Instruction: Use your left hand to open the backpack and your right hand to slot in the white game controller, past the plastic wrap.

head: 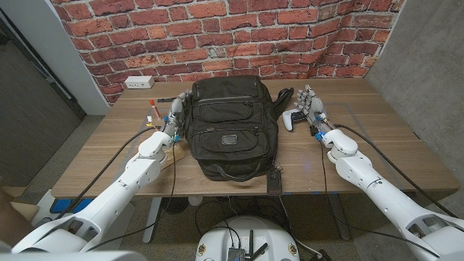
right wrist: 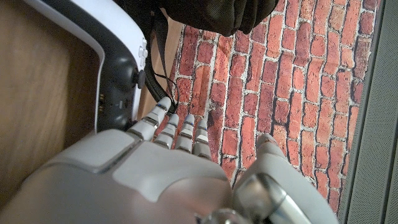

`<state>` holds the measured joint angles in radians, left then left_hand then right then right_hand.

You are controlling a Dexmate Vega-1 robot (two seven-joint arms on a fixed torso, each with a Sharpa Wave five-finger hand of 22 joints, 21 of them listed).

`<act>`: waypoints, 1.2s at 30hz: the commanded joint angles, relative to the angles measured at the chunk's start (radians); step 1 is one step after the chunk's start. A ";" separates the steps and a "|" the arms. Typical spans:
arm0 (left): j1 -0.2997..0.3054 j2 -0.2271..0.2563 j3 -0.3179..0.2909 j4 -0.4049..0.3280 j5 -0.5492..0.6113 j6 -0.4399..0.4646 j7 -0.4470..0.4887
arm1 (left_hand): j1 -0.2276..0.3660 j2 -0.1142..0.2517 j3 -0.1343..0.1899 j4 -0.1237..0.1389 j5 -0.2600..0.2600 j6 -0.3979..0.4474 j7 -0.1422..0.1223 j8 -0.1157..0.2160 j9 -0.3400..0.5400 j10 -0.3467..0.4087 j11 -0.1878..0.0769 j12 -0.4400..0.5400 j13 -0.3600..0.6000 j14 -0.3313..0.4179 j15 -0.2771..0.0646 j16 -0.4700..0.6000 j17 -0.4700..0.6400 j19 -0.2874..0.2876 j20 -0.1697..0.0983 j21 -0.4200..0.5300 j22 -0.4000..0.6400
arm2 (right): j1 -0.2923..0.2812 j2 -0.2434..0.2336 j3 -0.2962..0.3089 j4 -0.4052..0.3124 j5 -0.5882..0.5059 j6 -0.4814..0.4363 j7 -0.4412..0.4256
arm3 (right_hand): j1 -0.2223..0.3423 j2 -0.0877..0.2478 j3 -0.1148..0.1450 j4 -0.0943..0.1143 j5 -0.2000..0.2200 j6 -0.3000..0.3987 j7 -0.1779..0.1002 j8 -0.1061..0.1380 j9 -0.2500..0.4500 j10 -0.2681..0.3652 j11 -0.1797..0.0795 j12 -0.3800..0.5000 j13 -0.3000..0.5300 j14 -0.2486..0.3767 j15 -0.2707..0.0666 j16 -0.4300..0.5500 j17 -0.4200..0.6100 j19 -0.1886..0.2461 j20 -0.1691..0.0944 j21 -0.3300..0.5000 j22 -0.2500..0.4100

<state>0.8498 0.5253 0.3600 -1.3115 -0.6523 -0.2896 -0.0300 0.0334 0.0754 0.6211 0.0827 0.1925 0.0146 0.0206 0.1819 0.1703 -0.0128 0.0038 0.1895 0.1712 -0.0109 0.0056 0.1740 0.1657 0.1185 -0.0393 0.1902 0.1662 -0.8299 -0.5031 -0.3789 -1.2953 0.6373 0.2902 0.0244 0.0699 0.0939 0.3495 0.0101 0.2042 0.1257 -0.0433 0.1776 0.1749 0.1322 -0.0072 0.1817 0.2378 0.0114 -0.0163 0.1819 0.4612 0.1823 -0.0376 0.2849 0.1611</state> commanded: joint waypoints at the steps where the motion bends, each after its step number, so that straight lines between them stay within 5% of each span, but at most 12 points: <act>1: 0.030 0.020 -0.021 -0.038 0.006 -0.011 0.034 | 0.001 0.047 0.007 0.000 0.006 0.000 0.007 0.004 0.004 -0.006 -0.001 0.006 0.002 0.002 0.007 0.007 0.002 0.008 -0.021 0.006 0.002 | 0.008 0.001 -0.006 -0.003 -0.017 0.009 -0.006 | 0.005 0.014 0.009 -0.002 0.005 0.010 0.002 0.007 0.003 0.008 -0.003 0.006 -0.002 -0.001 -0.012 0.007 -0.002 0.012 -0.004 0.002 0.005; 19: 0.140 0.087 -0.073 -0.210 0.044 0.021 0.166 | 0.001 0.045 0.007 -0.006 0.005 0.003 0.000 0.003 0.004 -0.005 -0.002 0.004 0.002 0.006 0.004 0.005 0.003 0.009 -0.021 0.003 0.002 | -0.023 -0.049 0.010 -0.067 -0.030 0.006 -0.010 | 0.005 0.015 0.015 -0.005 0.005 0.011 0.000 0.009 0.003 0.014 -0.007 0.008 -0.014 0.002 -0.016 0.009 -0.017 0.018 -0.008 -0.009 0.005; 36: 0.194 0.134 -0.115 -0.281 0.052 0.041 0.198 | -0.002 0.042 0.006 -0.008 0.004 0.009 -0.003 0.004 0.004 0.000 -0.006 0.004 0.002 0.010 0.003 0.005 0.003 0.008 -0.022 0.002 0.002 | -0.046 -0.107 0.012 -0.115 -0.117 0.038 -0.040 | 0.008 0.014 0.019 -0.010 0.003 0.018 -0.002 0.011 0.002 0.030 -0.010 0.014 -0.024 0.016 -0.023 0.014 -0.031 0.033 -0.011 -0.017 0.005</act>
<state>1.0001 0.6272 0.2743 -1.5391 -0.6030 -0.2637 0.1421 0.0334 0.0753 0.6264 0.0772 0.1924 0.0182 0.0192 0.1818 0.1700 -0.0126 0.0037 0.1926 0.1721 -0.0108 0.0055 0.1738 0.1654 0.1185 -0.0396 0.1917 0.1674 -0.8579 -0.5686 -0.3687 -1.3710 0.5706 0.3192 0.0005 0.0700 0.0938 0.3574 0.0021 0.2041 0.1359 -0.0430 0.1851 0.1746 0.1554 -0.0161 0.1895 0.2136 0.0201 -0.0325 0.1888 0.4310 0.2058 -0.0395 0.2691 0.1608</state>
